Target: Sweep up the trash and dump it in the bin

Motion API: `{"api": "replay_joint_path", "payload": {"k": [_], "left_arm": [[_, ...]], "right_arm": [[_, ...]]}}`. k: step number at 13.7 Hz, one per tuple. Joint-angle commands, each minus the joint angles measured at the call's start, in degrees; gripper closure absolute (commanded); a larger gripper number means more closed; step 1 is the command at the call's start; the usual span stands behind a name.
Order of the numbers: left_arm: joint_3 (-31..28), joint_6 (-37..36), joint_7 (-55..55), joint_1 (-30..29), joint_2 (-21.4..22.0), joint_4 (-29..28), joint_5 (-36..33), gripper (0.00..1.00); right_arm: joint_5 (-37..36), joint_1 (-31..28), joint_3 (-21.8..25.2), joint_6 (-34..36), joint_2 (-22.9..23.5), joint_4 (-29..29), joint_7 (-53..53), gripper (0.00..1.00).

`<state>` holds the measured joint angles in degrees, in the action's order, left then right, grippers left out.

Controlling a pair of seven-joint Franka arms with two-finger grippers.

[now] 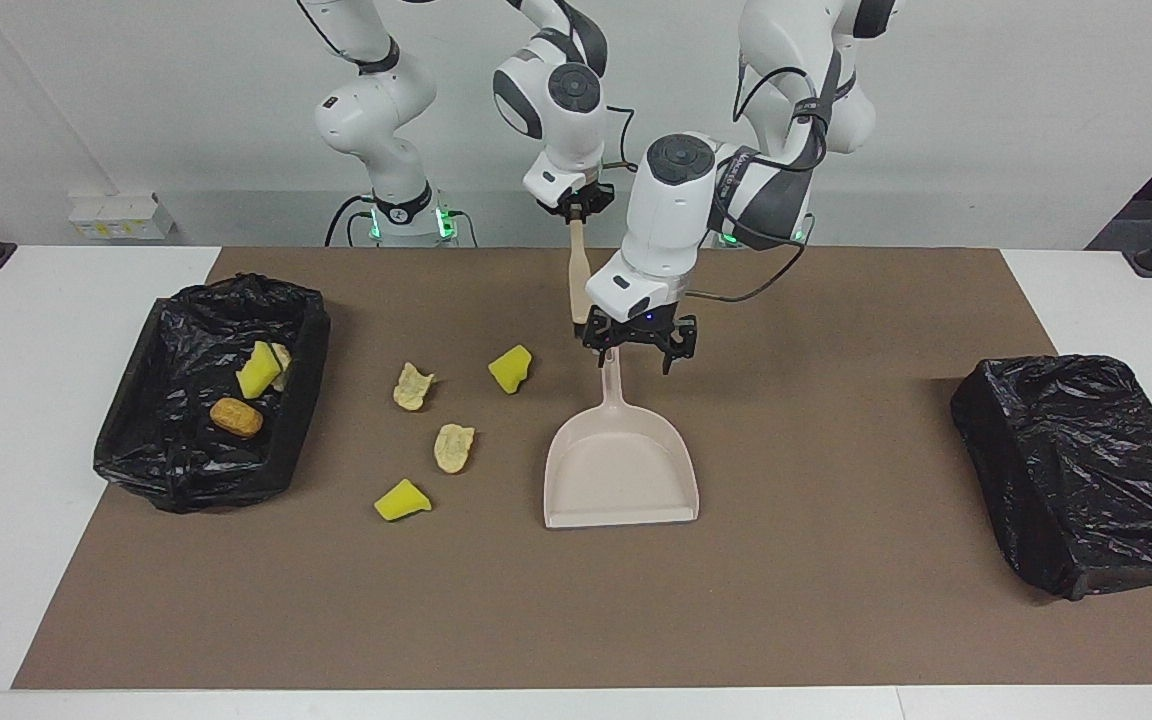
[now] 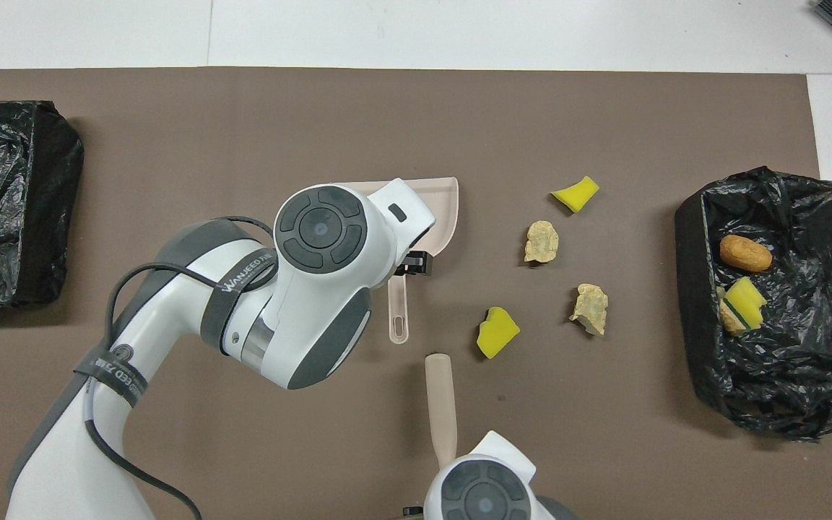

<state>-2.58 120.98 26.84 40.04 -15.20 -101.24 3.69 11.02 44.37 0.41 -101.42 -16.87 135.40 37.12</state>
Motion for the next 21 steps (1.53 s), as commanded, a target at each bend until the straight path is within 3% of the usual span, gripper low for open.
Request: {"api": "replay_joint_path", "payload": {"k": [1, 5, 8, 11, 19, 21], "left_arm": [[-0.93, 2.59, -0.29, 1.09, 1.23, -5.18, 0.71, 0.00], [-0.93, 7.86, 0.32, 2.50, 0.79, -9.67, 0.71, 0.00], [-0.93, 9.26, 0.67, 3.47, 0.17, -11.52, 0.71, 0.00], [-0.93, 9.89, 1.37, 4.25, -0.70, -11.87, 0.71, 0.00], [-1.28, 11.99, 1.81, 4.35, -1.24, -10.82, 0.44, 0.01], [-1.28, 12.35, 1.81, 4.00, -1.24, -9.51, 0.44, 0.16]], "right_arm": [[-2.67, -6.20, -0.24, 3.85, -3.25, 0.48, -5.20, 1.00], [-6.26, -17.10, -0.24, 5.71, -5.46, -0.22, -14.78, 1.00], [-12.66, -24.57, -0.33, 3.78, -2.30, -2.59, -20.41, 1.00], [-19.44, -32.75, -0.33, 2.28, 3.75, -7.85, -28.67, 1.00], [-32.98, -36.99, -0.33, -1.59, 17.64, -21.21, -36.49, 1.00], [-36.93, -37.78, -0.33, -3.34, 19.41, -22.11, -40.44, 1.00]]}}
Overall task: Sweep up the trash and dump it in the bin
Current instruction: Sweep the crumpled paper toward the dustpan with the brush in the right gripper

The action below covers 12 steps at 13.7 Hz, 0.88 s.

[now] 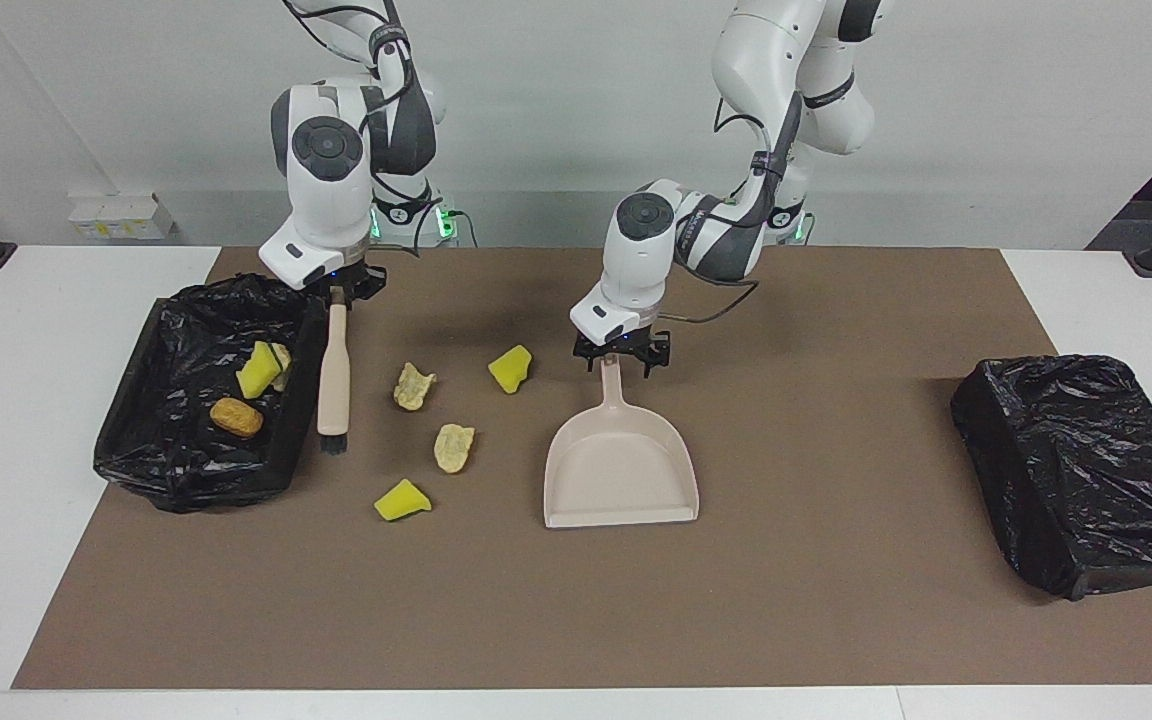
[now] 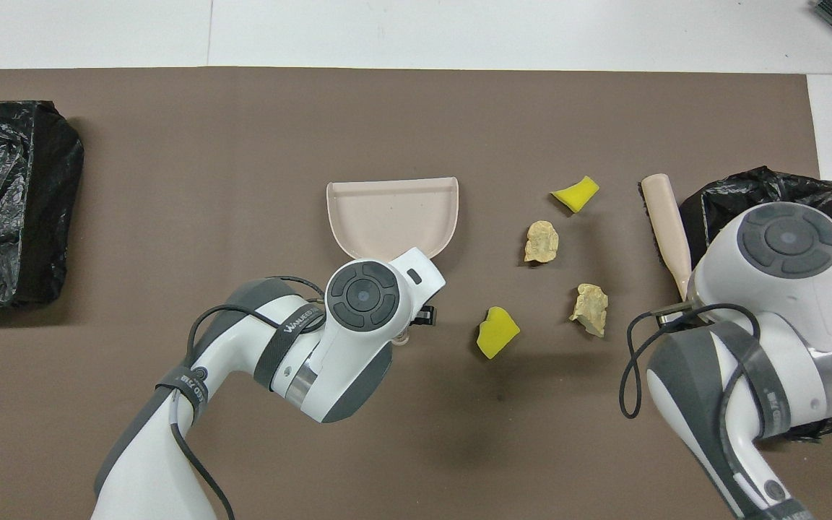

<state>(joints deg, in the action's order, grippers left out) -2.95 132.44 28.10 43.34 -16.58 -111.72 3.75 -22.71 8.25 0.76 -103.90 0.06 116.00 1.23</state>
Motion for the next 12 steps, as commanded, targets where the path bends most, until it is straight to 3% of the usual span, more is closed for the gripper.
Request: {"api": "replay_joint_path", "payload": {"k": [1, 3, 6, 8, 12], "left_arm": [[-0.91, 0.89, 0.99, 0.69, 0.15, 1.32, 0.38, 0.26], [-0.83, 0.89, 1.52, 0.86, 0.15, 1.33, 0.38, 0.57], [-0.83, 0.28, 1.52, 0.61, 0.23, 1.15, 0.38, 0.88], [-0.83, 0.28, 0.91, 0.60, 0.50, 1.15, 0.29, 1.00], [-1.35, -0.34, 0.73, 0.16, 1.28, 1.41, -0.32, 1.00]], "right_arm": [[-5.22, -1.74, -0.76, -1.82, 3.36, -2.70, -7.18, 1.00], [-6.47, -2.01, -0.67, -3.93, 4.42, -2.79, -8.08, 1.00], [-6.74, -2.54, -0.76, -4.99, 4.95, -3.41, -8.96, 1.00], [-7.00, -2.62, -0.67, -6.48, 6.17, -3.67, -9.23, 1.00], [-6.30, -1.49, -0.85, -3.77, 12.06, -10.52, -9.40, 1.00]]}}
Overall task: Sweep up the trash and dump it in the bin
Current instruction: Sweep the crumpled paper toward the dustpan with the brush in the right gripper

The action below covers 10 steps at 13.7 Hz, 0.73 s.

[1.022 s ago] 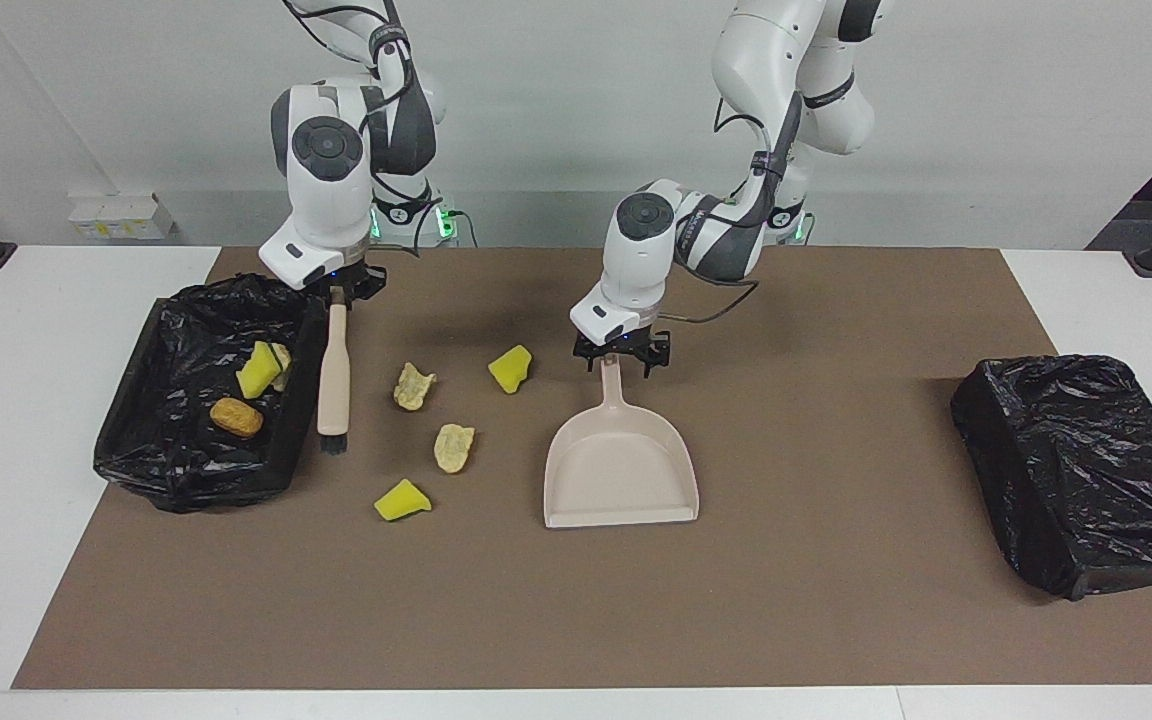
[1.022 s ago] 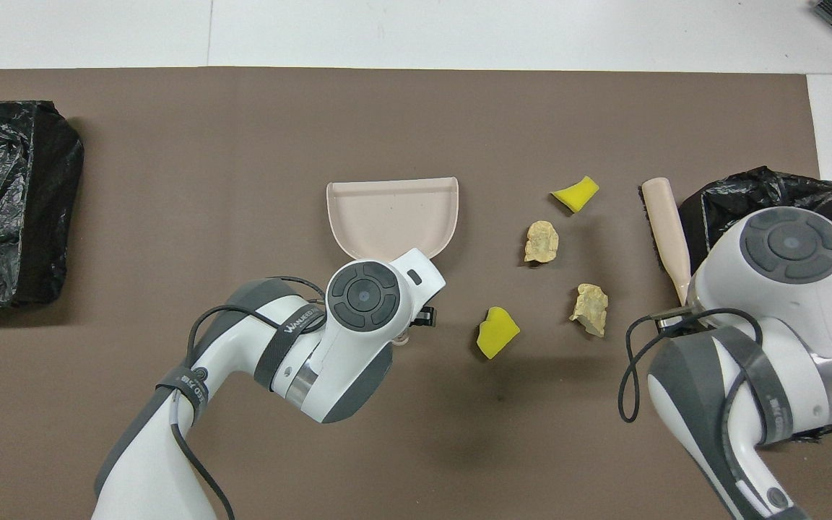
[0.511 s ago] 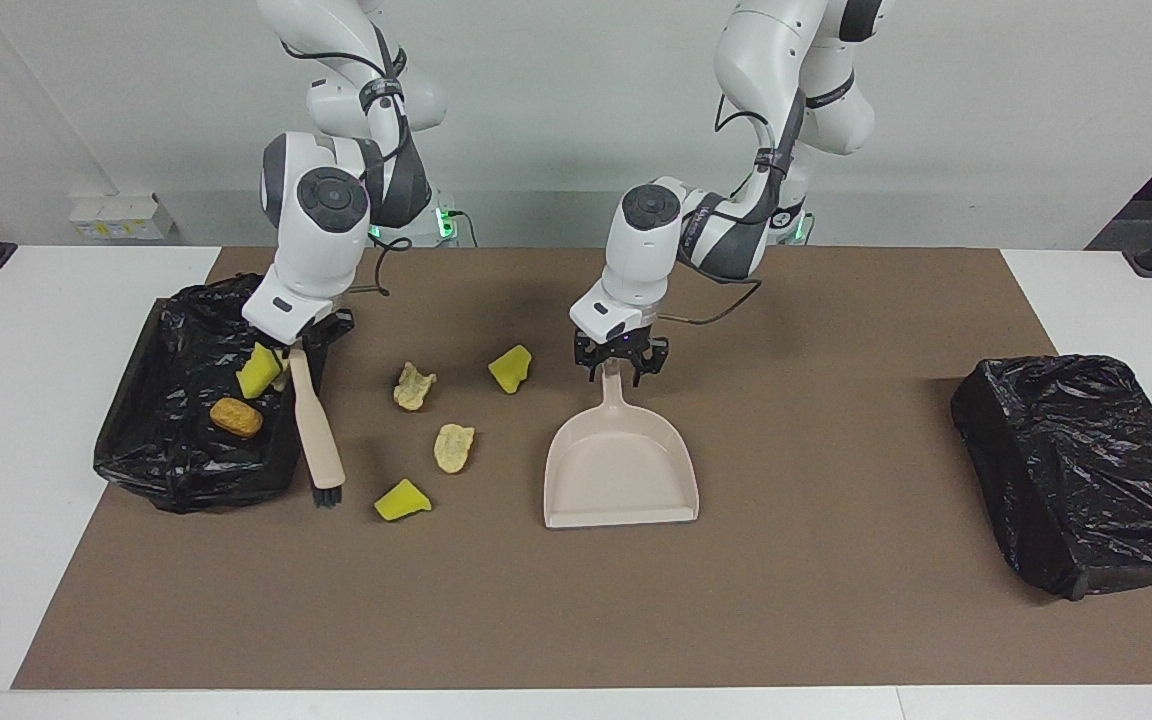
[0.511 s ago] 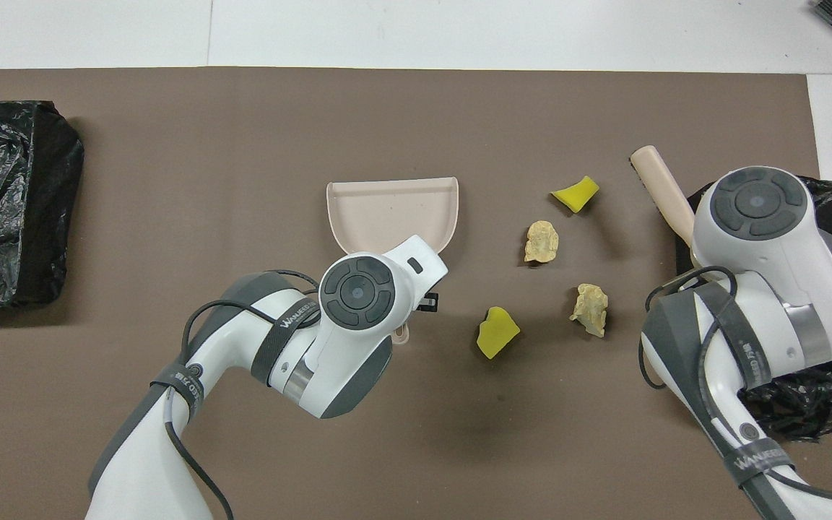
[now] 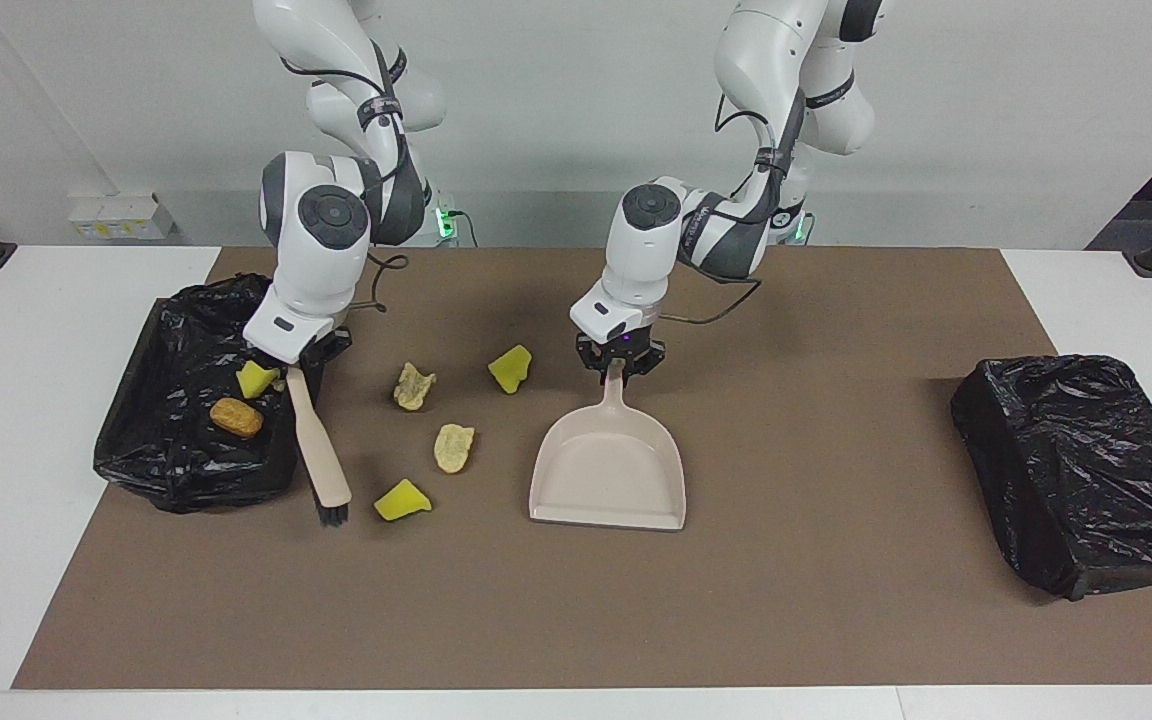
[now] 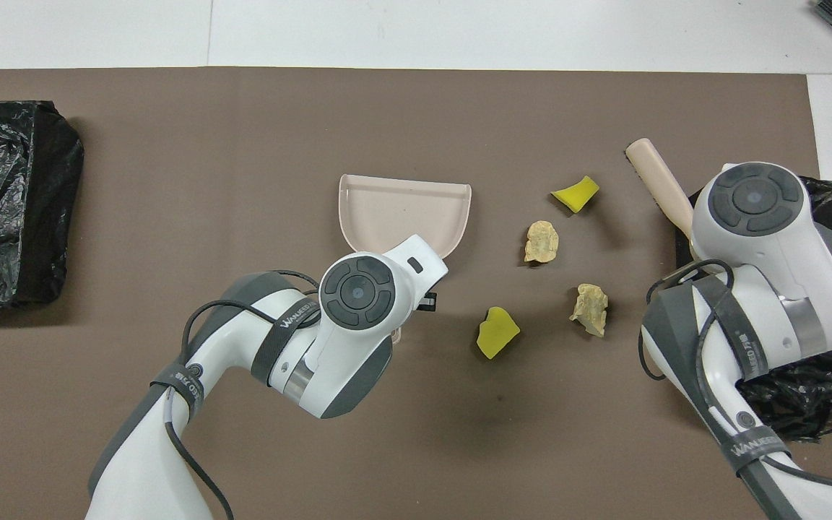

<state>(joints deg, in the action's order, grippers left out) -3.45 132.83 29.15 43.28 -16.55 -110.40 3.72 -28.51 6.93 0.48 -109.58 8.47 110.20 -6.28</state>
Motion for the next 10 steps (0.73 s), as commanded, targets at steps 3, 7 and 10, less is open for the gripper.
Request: {"api": "replay_joint_path", "payload": {"k": [3, 7, 10], "left_arm": [[-1.03, -2.21, -6.79, -2.05, 3.97, 0.27, -4.49, 1.00], [-1.03, -8.01, -27.77, -6.27, 5.65, 0.27, -6.97, 1.00], [-2.61, -10.40, -46.76, -7.33, 5.83, 0.27, -11.44, 1.00]], "right_arm": [[1.77, 0.36, -1.01, 1.74, 5.67, -4.73, -1.19, 1.00], [5.72, 2.74, -1.01, 2.18, 7.00, -2.20, 1.97, 1.00], [11.81, 3.26, -1.01, 3.23, 4.90, 1.58, 2.86, 1.00]]}}
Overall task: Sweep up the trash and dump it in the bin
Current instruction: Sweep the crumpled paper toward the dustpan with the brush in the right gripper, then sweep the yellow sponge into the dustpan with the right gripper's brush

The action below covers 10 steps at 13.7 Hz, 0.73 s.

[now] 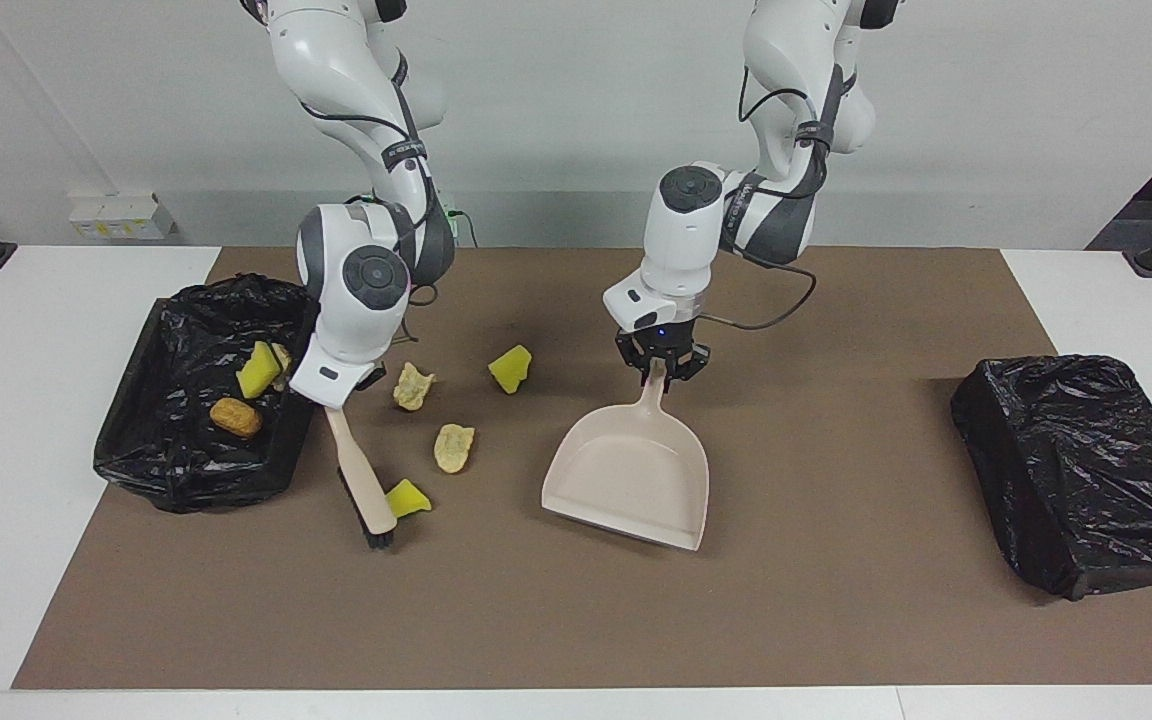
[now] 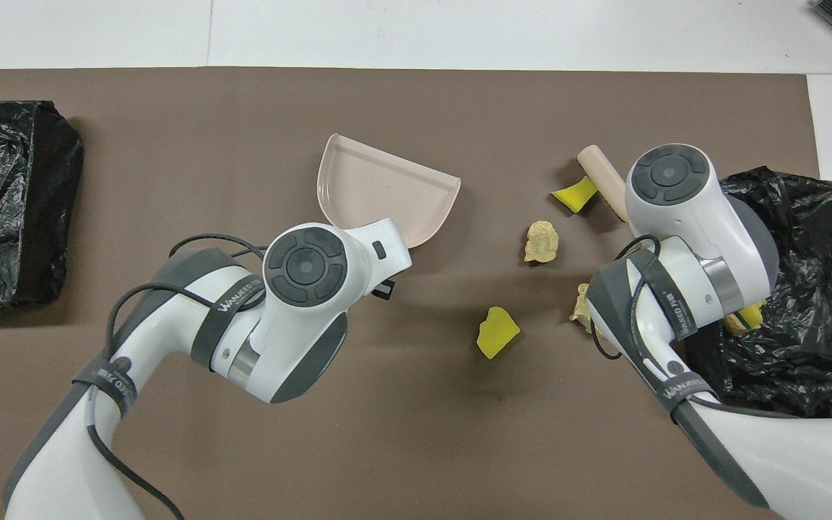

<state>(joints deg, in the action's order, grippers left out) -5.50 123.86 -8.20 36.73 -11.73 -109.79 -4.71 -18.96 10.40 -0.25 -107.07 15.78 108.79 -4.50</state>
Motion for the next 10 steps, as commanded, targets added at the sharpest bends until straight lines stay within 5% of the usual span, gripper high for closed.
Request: {"api": "replay_joint_path", "payload": {"k": [1, 10], "left_arm": [[-0.66, -1.51, -13.55, -1.31, 1.00, -0.42, -3.46, 1.00], [-0.66, -7.31, -39.60, -1.58, 2.85, -2.61, -3.64, 1.00]], "right_arm": [[2.61, 0.49, -0.27, 2.11, -2.95, 3.53, 1.08, 1.00], [17.36, 7.43, -0.36, 6.61, -9.27, 12.58, 13.20, 1.00]]}}
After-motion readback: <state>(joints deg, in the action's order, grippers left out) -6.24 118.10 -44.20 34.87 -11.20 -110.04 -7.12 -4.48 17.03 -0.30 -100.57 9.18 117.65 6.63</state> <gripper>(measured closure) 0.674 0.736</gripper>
